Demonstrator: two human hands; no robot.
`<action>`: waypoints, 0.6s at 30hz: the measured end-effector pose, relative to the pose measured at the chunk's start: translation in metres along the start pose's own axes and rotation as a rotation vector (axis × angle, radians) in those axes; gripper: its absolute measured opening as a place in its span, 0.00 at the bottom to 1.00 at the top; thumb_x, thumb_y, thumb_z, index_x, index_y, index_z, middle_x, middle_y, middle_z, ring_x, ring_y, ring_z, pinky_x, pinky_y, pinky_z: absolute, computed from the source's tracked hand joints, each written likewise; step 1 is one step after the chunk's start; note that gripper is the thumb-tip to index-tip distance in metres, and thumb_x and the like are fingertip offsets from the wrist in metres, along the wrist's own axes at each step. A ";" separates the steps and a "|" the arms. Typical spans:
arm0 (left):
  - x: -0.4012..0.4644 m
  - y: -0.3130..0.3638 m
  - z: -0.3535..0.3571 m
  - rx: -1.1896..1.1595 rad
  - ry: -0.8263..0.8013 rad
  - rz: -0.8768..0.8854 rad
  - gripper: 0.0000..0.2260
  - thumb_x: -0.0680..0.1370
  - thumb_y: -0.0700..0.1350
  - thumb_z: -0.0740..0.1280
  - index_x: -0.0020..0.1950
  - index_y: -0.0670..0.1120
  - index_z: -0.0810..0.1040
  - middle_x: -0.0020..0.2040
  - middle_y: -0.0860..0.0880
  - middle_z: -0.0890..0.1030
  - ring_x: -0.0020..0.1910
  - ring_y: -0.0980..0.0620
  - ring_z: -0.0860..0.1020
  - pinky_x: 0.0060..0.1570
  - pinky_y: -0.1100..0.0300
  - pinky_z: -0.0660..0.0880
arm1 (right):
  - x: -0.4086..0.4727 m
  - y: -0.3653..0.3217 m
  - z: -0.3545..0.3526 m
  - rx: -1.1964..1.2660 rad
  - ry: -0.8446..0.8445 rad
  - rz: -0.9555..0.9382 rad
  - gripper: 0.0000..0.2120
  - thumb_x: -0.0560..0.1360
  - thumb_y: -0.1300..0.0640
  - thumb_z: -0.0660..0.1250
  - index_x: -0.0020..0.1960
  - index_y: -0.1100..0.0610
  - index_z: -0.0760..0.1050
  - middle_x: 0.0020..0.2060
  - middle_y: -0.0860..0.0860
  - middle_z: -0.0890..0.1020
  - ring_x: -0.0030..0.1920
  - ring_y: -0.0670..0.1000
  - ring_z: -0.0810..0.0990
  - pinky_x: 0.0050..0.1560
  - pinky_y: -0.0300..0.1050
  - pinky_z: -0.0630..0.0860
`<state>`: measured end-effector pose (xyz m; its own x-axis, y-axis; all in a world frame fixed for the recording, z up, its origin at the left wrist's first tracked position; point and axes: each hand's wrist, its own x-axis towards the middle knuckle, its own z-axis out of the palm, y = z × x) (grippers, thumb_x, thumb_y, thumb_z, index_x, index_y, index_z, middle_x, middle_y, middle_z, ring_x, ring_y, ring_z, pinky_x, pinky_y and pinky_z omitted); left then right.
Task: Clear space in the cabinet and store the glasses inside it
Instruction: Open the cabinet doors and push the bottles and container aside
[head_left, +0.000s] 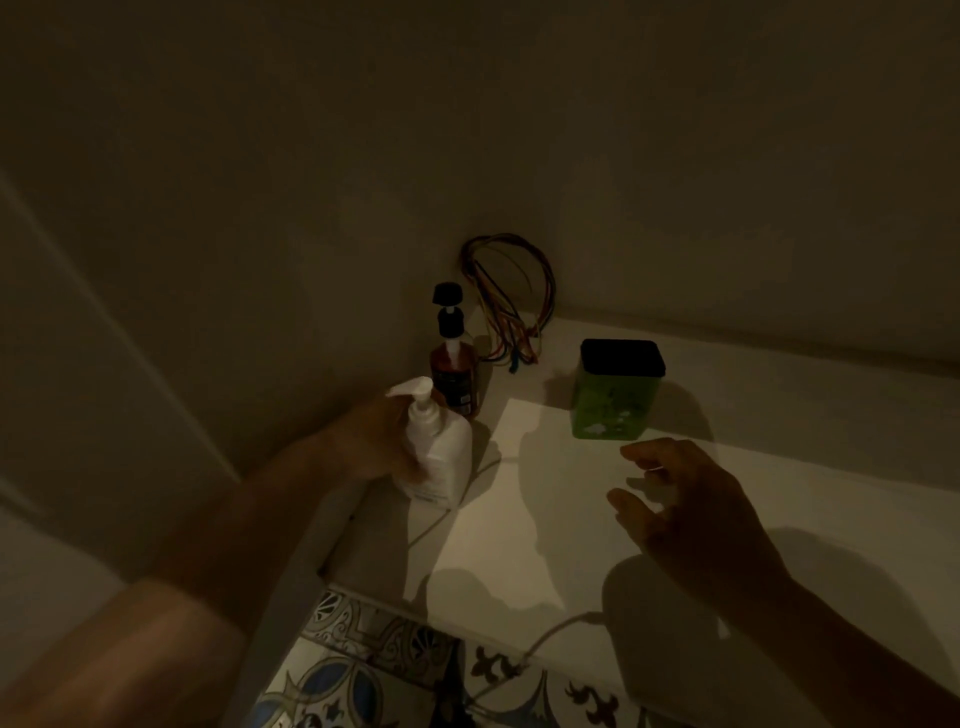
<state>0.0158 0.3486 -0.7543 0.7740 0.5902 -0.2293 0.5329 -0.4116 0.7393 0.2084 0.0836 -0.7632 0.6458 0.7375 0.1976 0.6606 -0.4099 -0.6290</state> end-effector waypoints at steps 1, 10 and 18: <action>0.002 0.000 0.000 0.000 0.002 -0.004 0.35 0.65 0.27 0.77 0.69 0.42 0.70 0.58 0.53 0.76 0.63 0.53 0.72 0.48 0.75 0.71 | 0.000 0.001 0.001 -0.001 0.000 0.002 0.22 0.72 0.53 0.76 0.64 0.53 0.76 0.58 0.51 0.79 0.52 0.49 0.80 0.54 0.51 0.78; -0.007 0.008 0.001 0.013 0.107 0.026 0.42 0.68 0.24 0.73 0.77 0.39 0.58 0.73 0.51 0.61 0.72 0.56 0.59 0.61 0.76 0.60 | 0.007 0.012 0.000 -0.009 0.006 0.006 0.21 0.72 0.52 0.75 0.64 0.53 0.76 0.58 0.50 0.79 0.53 0.48 0.79 0.54 0.52 0.79; -0.081 0.035 0.051 0.340 0.693 0.063 0.33 0.66 0.42 0.81 0.68 0.50 0.72 0.60 0.45 0.80 0.57 0.41 0.78 0.50 0.52 0.73 | 0.039 0.025 -0.005 -0.062 0.113 -0.052 0.20 0.69 0.56 0.78 0.59 0.57 0.78 0.53 0.53 0.80 0.47 0.50 0.79 0.47 0.48 0.78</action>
<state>-0.0106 0.2510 -0.7421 0.4755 0.8122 0.3380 0.6572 -0.5834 0.4772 0.2519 0.0992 -0.7678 0.6465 0.6951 0.3144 0.7146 -0.4074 -0.5687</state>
